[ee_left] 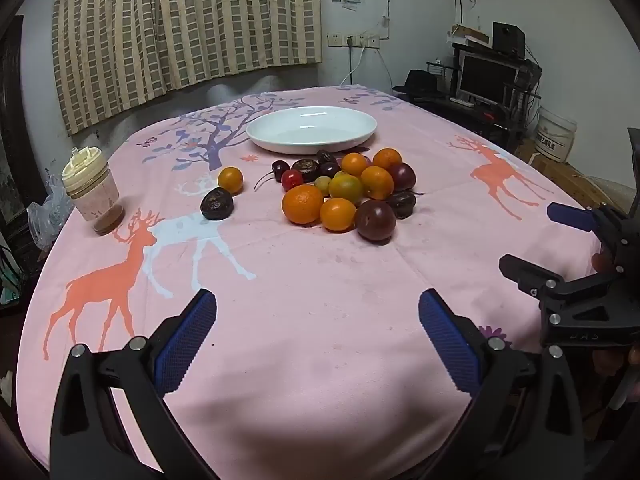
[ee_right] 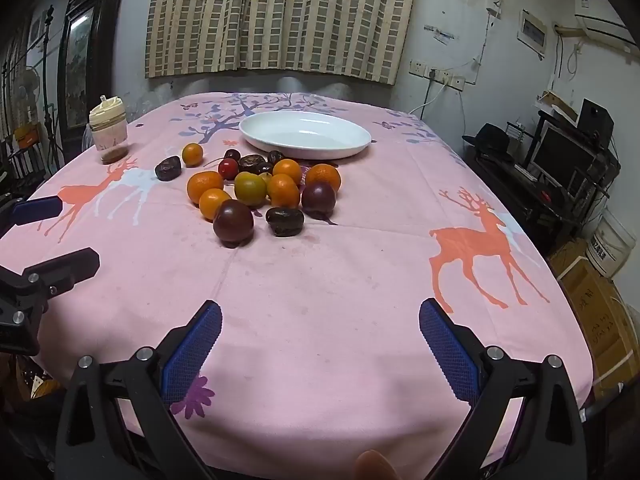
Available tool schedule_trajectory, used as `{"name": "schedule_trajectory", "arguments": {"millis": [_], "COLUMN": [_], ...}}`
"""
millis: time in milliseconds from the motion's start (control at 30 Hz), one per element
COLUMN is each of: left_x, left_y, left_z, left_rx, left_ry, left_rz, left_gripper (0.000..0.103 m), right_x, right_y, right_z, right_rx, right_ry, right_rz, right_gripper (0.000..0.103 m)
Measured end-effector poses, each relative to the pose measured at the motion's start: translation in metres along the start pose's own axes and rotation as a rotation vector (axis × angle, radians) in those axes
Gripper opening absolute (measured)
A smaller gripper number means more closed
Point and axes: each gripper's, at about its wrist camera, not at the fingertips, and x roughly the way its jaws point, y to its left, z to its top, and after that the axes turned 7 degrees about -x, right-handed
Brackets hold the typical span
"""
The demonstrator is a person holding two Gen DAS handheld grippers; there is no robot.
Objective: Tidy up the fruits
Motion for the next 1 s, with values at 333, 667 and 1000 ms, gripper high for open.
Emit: {"name": "schedule_trajectory", "arguments": {"millis": [333,667,1000], "left_x": [0.0002,0.0025,0.0027], "left_y": [0.0026,0.0031,0.0047], "left_z": [0.0,-0.0018,-0.0025], "left_rx": [-0.001,-0.004,-0.007], "left_ry": [0.011,0.016,0.02], "left_rz": [0.002,0.006,0.003], "left_gripper": [0.099,0.099,0.099], "right_x": [0.0014,-0.0017,-0.001], "right_y": [-0.0018,-0.0015,-0.0016], "right_z": [-0.0005,0.0001,0.0001], "right_rx": [0.001,0.001,0.001], "right_ry": [0.005,0.005,0.005], "right_rz": [-0.002,-0.001,-0.001], "right_gripper": [0.099,0.099,0.099]}}
